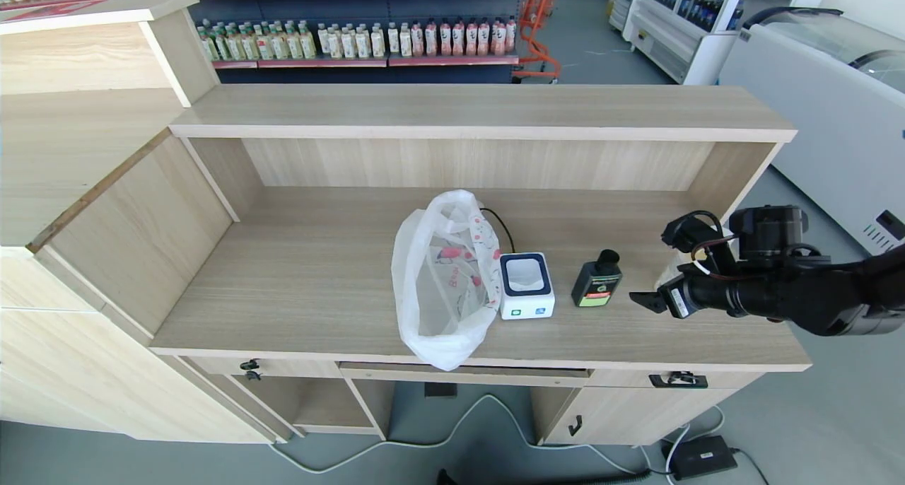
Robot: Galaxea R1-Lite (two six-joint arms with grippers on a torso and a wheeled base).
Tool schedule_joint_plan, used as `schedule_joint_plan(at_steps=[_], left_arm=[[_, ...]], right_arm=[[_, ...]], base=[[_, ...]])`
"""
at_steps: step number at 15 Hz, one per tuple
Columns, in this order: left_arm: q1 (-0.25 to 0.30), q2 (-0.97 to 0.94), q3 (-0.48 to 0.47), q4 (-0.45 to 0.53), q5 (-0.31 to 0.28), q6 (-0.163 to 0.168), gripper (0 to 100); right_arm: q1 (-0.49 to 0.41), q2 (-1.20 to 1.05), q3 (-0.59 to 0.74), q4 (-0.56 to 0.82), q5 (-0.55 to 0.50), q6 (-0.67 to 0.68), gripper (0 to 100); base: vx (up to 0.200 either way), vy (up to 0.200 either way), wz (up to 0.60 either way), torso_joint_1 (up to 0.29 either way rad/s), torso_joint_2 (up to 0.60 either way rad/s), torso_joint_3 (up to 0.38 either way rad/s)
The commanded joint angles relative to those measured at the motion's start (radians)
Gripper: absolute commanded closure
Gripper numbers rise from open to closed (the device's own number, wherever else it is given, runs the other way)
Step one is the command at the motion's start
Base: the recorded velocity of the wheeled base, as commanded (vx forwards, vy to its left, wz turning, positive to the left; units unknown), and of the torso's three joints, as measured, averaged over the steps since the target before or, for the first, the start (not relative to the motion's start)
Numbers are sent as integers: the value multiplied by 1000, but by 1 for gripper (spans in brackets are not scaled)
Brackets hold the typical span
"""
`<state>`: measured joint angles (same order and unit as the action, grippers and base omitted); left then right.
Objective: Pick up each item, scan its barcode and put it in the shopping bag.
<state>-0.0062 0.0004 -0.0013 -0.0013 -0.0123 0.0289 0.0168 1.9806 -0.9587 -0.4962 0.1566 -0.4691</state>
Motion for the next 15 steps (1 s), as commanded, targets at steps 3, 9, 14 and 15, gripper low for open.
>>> schedule_joint_plan(at_steps=[3,9,14,15], left_arm=[[0,0,0,0,0,0,0],[0,0,0,0,0,0,0],[0,0,0,0,0,0,0],[0,0,0,0,0,0,0]], right_arm=[[15,56,-12,-65,60,-3,0],[14,124,-66,-111,127,-98,0],[14,181,-124,-113,144,-132,0],[14,191,-141,-114,167,-132,0]], base=[[0,0,0,0,0,0],[0,0,0,0,0,0],[0,0,0,0,0,0],[0,0,0,0,0,0]])
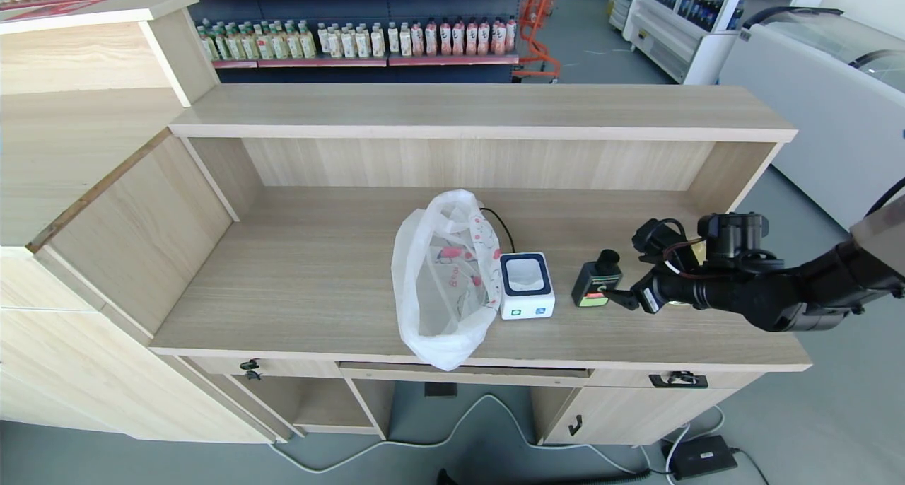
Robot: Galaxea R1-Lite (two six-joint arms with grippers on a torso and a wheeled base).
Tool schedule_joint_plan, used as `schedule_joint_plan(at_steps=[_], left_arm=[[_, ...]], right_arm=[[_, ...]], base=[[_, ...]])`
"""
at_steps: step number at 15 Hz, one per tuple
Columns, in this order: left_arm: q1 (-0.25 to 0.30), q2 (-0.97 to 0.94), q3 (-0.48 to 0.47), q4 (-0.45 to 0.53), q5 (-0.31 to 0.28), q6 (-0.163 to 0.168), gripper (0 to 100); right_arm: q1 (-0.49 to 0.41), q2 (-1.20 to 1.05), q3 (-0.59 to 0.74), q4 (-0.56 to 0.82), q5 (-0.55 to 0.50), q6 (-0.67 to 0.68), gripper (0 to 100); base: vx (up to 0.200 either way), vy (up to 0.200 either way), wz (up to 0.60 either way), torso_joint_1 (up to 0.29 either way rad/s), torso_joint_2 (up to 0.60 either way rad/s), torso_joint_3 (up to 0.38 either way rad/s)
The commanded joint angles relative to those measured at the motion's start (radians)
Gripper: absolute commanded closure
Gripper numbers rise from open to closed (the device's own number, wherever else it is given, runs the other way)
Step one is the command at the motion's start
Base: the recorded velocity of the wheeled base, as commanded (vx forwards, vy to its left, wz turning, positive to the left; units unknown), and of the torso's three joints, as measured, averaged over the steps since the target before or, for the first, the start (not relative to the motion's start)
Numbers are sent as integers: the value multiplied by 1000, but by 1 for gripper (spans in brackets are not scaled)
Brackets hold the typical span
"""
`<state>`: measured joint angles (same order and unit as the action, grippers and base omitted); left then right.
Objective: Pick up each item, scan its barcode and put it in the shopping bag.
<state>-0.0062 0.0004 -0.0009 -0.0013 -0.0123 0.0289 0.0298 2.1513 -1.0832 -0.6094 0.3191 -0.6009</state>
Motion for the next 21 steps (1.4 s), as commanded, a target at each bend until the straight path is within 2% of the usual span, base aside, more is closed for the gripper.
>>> schedule_joint_plan(at_steps=[1,4,15,16,21], left_arm=[[0,0,-1,0,0,0,0],[0,0,-1,0,0,0,0],[0,0,-1,0,0,0,0],[0,0,-1,0,0,0,0],[0,0,-1,0,0,0,0]], right_arm=[[1,32,-30,0,34,0,0],[2,67,-76,2,109,-2,0],[38,168,-207,10,136,1,0],[42,174,-208,22,135,1,100],[55,193,-227,20,127,0,100]], base=[[0,0,0,0,0,0],[0,0,0,0,0,0],[0,0,0,0,0,0],[0,0,0,0,0,0],[0,0,0,0,0,0]])
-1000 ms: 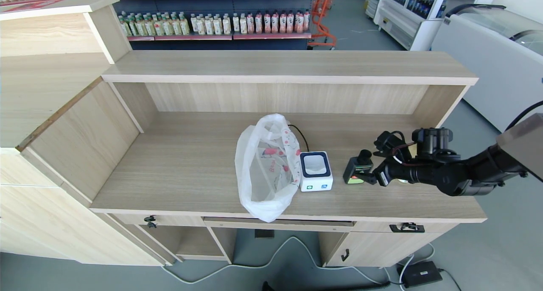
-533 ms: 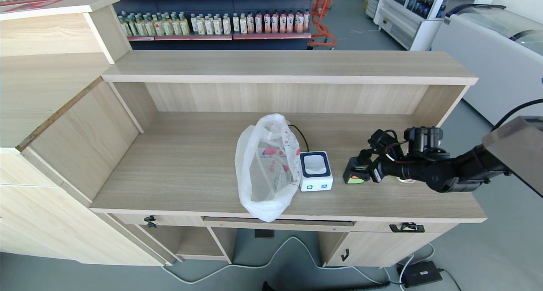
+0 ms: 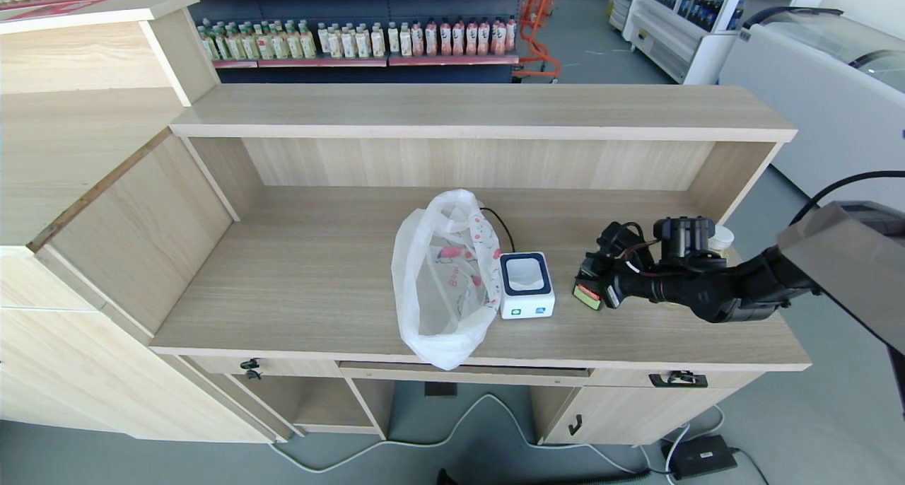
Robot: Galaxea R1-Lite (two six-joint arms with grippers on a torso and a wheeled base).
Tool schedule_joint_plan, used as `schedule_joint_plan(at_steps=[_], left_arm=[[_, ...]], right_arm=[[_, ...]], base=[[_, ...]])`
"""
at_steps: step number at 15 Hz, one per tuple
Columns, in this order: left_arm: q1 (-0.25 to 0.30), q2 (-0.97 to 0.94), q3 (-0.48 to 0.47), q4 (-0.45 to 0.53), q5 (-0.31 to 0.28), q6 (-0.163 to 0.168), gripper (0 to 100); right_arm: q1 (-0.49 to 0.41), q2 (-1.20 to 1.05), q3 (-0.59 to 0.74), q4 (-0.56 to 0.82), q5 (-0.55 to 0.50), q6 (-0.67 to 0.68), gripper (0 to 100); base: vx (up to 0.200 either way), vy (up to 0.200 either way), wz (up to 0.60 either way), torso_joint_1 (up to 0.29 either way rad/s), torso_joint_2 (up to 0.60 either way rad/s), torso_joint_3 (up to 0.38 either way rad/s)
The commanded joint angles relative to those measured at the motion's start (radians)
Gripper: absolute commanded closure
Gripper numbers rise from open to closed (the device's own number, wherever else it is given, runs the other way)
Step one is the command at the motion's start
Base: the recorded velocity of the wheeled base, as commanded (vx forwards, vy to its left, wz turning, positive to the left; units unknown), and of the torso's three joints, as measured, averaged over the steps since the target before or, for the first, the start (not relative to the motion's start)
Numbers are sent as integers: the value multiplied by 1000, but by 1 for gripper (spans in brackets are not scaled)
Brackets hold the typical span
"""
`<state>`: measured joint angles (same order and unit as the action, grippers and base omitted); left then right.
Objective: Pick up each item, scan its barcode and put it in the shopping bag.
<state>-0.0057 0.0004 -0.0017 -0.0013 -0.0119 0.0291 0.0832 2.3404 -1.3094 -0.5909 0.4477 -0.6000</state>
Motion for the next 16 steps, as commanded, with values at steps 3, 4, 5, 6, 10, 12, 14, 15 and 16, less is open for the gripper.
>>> schedule_joint_plan(at_steps=[3,4,5,6,10,12,14,15,16], left_arm=[[0,0,0,0,0,0,0],[0,0,0,0,0,0,0],[0,0,0,0,0,0,0],[0,0,0,0,0,0,0],[0,0,0,0,0,0,0],[0,0,2,0,0,0,0],[0,0,0,0,0,0,0],[0,0,0,0,0,0,0],[0,0,2,0,0,0,0]], right_arm=[[-8,-27,38,0,0,-3,100],[-16,-49,71,-3,0,-4,100],[-26,-101,124,-7,2,-3,100],[-48,-159,190,-14,5,-3,100],[-103,-458,364,26,62,31,100],[-109,-632,469,5,134,-1,100],[-117,-773,556,-15,167,-181,100],[-140,-836,584,-10,169,-325,100],[-145,-911,633,-10,198,-527,100]], base=[[0,0,0,0,0,0],[0,0,0,0,0,0],[0,0,0,0,0,0],[0,0,0,0,0,0],[0,0,0,0,0,0],[0,0,0,0,0,0],[0,0,0,0,0,0],[0,0,0,0,0,0],[0,0,0,0,0,0]])
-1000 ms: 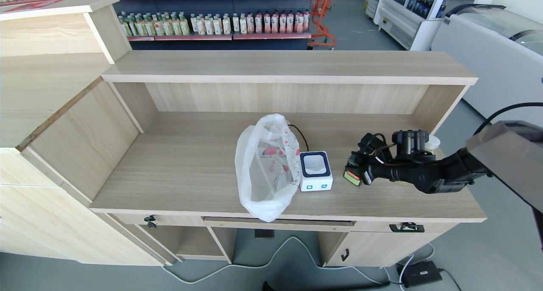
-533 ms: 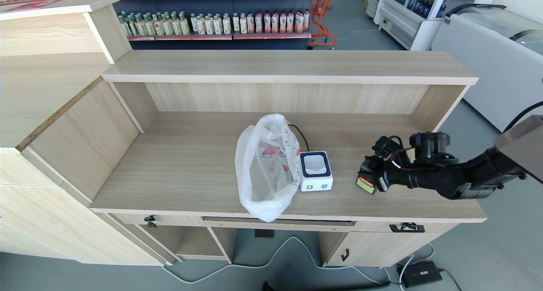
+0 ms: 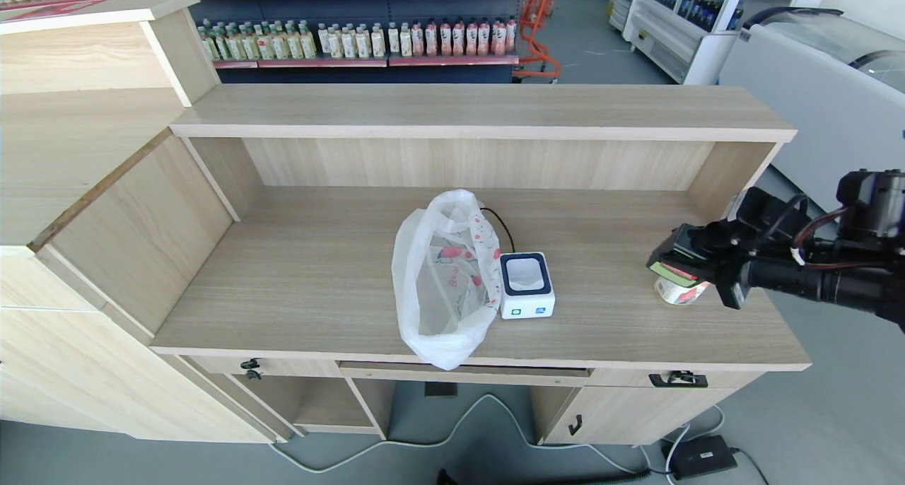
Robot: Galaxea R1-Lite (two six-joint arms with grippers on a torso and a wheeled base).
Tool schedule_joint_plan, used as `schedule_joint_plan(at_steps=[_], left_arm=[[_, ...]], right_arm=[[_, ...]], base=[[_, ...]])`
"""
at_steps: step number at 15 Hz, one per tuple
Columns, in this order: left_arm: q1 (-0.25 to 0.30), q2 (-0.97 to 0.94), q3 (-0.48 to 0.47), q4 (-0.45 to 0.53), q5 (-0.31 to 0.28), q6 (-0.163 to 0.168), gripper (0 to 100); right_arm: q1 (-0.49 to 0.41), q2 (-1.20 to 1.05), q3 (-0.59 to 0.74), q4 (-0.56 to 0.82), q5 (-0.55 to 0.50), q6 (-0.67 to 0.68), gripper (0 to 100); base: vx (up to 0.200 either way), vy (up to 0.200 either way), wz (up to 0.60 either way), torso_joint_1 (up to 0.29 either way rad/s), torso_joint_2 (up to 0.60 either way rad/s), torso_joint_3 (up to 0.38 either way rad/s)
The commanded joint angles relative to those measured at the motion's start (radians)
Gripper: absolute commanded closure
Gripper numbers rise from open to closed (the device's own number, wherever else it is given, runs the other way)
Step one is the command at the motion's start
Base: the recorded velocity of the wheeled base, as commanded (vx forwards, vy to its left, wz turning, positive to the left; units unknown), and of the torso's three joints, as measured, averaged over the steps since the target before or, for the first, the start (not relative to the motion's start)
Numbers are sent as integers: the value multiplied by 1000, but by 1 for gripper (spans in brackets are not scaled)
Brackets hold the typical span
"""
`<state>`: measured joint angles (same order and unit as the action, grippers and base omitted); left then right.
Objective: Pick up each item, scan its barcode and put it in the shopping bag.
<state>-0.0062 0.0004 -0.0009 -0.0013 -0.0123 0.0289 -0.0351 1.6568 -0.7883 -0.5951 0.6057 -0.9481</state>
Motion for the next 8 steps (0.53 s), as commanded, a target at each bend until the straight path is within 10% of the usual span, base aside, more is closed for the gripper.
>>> schedule_joint_plan(at_steps=[1,8], left_arm=[[0,0,-1,0,0,0,0],[0,0,-1,0,0,0,0]], right_arm=[[-25,-255,132,-5,72,-241,100],[288,-341,170,112,209,-1081,100]], base=[[0,0,0,0,0,0],[0,0,0,0,0,0]])
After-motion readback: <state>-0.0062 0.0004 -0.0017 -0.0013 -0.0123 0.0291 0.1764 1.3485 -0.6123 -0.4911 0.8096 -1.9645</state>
